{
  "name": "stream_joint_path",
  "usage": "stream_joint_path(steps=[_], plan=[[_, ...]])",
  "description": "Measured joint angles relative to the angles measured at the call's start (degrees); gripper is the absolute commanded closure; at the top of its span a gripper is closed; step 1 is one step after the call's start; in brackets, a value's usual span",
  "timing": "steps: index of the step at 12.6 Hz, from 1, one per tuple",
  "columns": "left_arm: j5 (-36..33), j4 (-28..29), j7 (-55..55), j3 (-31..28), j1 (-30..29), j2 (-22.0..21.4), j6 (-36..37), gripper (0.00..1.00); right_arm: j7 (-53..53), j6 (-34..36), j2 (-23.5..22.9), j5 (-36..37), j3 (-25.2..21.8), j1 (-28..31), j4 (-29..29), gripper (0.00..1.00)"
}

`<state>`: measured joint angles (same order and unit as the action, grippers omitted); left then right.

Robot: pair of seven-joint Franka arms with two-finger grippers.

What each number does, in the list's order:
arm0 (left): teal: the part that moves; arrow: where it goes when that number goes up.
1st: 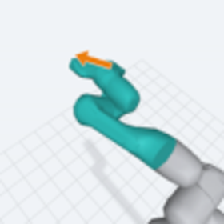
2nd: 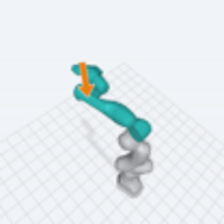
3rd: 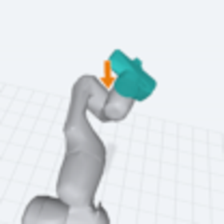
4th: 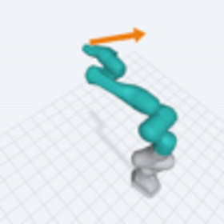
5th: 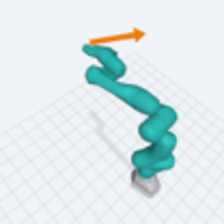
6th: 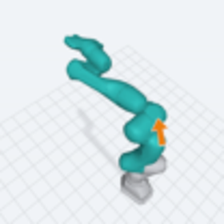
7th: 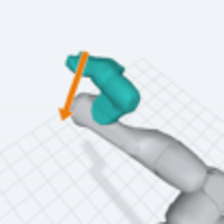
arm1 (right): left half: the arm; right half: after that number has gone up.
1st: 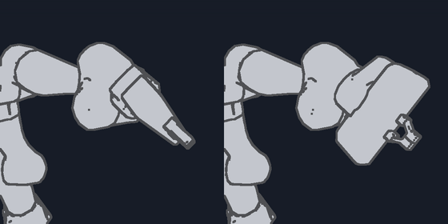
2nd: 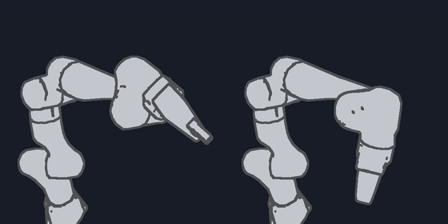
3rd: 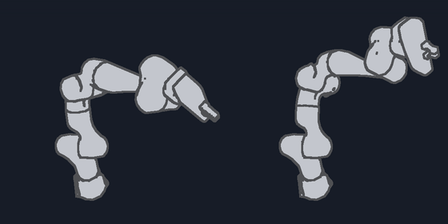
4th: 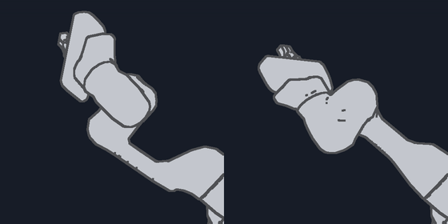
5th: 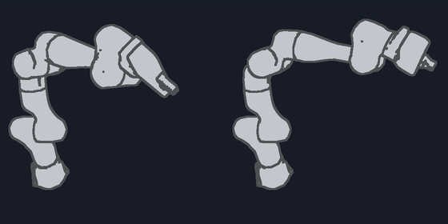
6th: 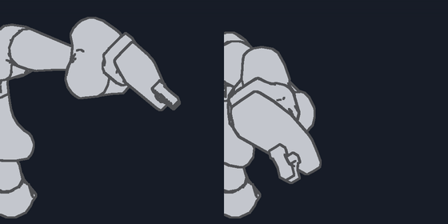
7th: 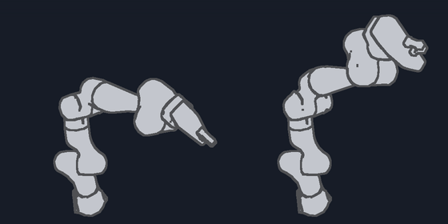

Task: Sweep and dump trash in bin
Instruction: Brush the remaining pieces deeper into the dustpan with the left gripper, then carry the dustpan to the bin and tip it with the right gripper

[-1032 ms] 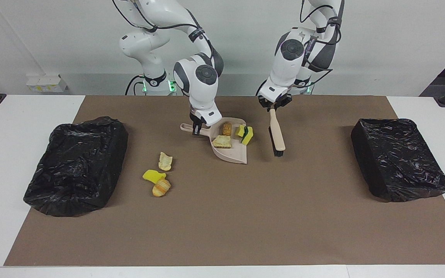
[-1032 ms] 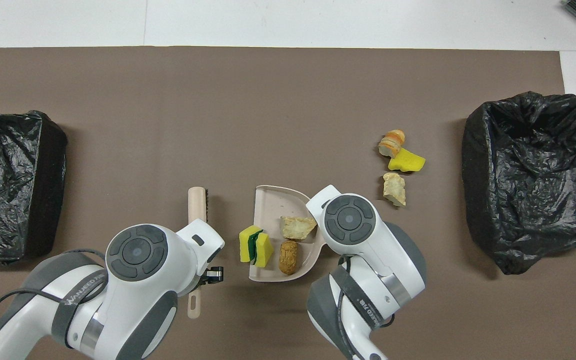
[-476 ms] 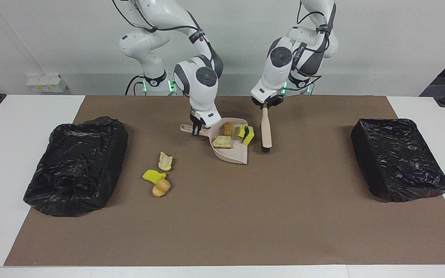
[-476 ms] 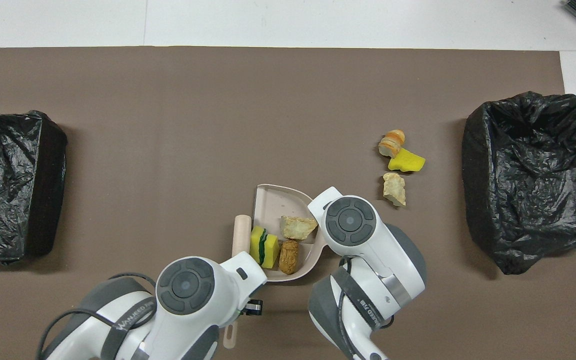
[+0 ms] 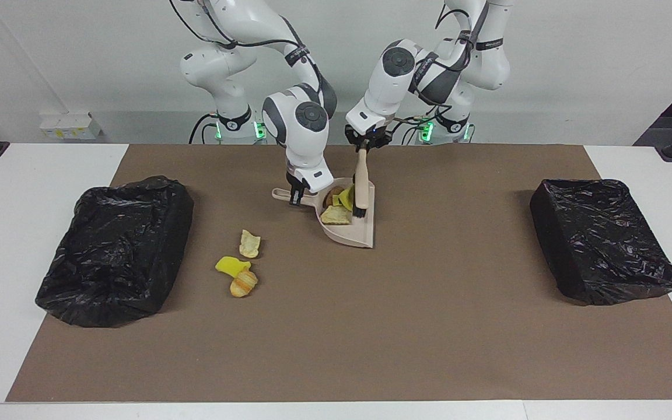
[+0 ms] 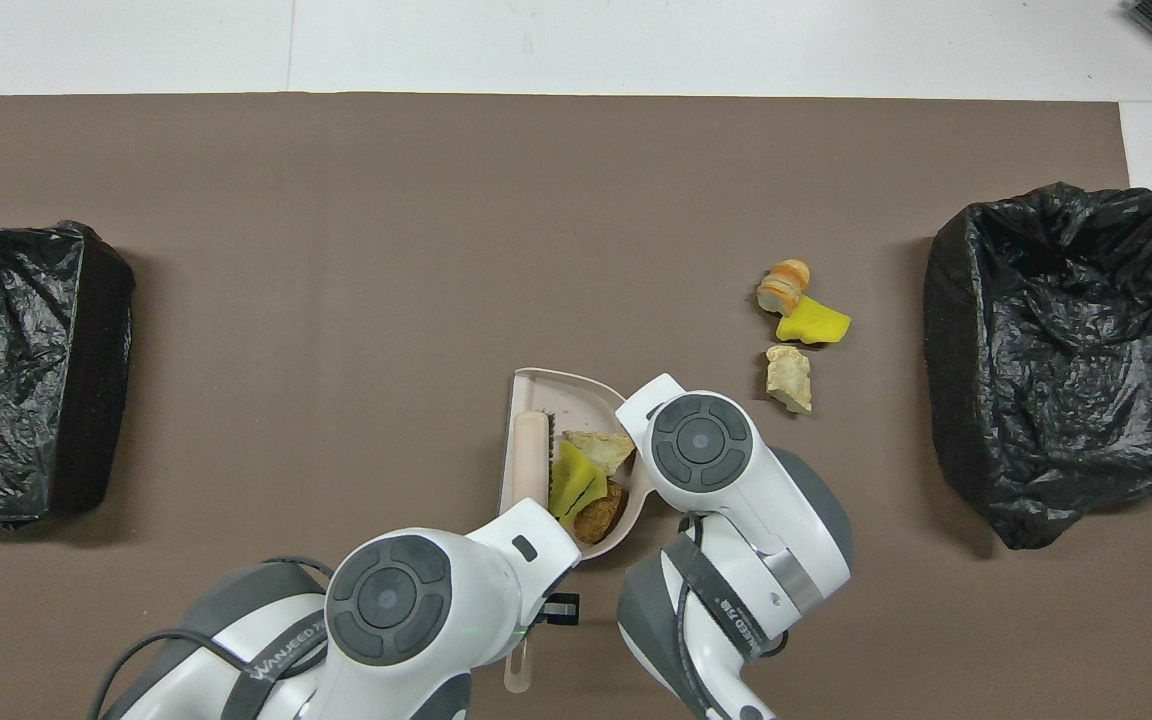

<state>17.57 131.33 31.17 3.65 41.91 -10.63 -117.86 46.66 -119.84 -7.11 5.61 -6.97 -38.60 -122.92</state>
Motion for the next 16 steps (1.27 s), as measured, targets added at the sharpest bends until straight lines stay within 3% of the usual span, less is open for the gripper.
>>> stream_joint_path(steps=[10,16], plan=[[-9.28,-2.32,4.95,-0.48,-1.51,-2.35,10.08,1.0,0.22,1.31,0.86,0.02,-0.06,0.27,0.05,1.0],[-12.93,-1.9,-0.39,-0.61,-6.66,-2.89,12.02,1.0,8.39,17.23,11.25,0.2,-0.37,10.37,2.9,1.0]])
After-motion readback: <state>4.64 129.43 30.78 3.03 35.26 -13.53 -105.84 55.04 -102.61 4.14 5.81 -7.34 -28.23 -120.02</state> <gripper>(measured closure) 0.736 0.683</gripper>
